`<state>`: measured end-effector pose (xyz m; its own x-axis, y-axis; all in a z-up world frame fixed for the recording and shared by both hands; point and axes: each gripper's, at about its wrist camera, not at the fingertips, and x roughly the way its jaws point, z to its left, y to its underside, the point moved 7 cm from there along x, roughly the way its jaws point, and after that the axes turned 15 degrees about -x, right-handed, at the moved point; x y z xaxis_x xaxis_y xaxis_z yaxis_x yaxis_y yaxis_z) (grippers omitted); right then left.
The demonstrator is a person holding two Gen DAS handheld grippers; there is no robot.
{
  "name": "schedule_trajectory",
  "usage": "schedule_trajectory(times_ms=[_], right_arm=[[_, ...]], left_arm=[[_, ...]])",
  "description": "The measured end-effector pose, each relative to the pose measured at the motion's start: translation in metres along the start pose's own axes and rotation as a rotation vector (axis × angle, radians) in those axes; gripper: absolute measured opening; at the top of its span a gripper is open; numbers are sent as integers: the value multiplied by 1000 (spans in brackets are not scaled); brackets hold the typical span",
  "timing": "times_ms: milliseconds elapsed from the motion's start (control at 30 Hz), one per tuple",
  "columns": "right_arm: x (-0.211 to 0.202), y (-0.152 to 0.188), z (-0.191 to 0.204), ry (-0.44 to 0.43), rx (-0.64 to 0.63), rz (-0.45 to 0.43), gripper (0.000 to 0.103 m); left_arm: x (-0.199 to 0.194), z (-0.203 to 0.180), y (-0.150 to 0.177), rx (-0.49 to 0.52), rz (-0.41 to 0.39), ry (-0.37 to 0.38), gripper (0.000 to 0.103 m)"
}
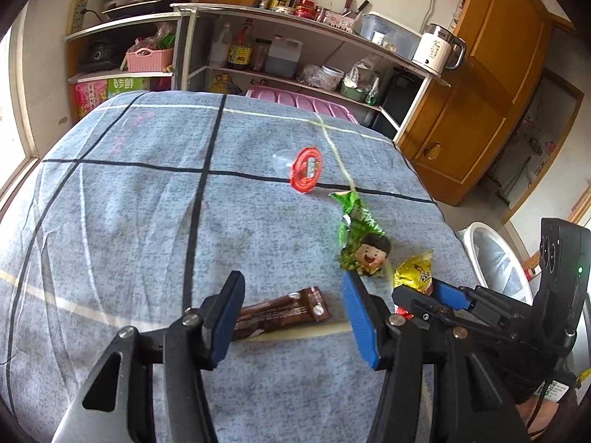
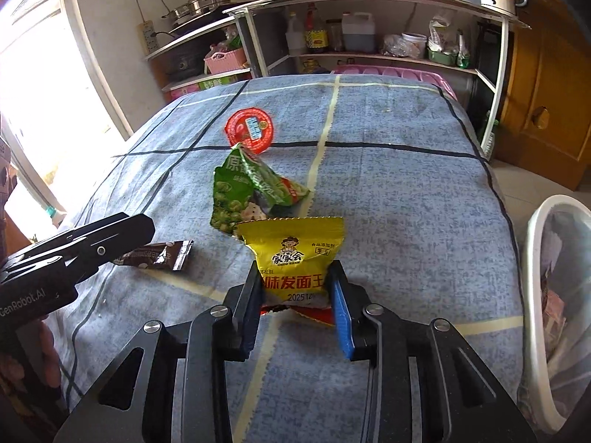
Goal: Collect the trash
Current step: 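Grasp the green snack bag with the left tool while the right grasps the yellow snack bag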
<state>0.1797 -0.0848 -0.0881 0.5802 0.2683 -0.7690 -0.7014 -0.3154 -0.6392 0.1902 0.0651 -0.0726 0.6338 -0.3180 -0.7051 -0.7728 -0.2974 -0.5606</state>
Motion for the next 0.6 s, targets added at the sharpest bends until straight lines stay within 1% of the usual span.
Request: schedule_trajectory(times_ms=[233,333,533,600], right_arm=[[-7,6,-21,39,41,-3,35],[-9,8,-29,40,63,-7,35],[-15,13,-42,37,86,-17,35],[-16,14,-46,37,92,-22,35]], left_arm=[[19,-30,-4,44,36,33,58],[32,-39,-5,36,66,50,59],[49,-57,-5,57,82,41,60],[54,-59,-4,73,78,11,61]])
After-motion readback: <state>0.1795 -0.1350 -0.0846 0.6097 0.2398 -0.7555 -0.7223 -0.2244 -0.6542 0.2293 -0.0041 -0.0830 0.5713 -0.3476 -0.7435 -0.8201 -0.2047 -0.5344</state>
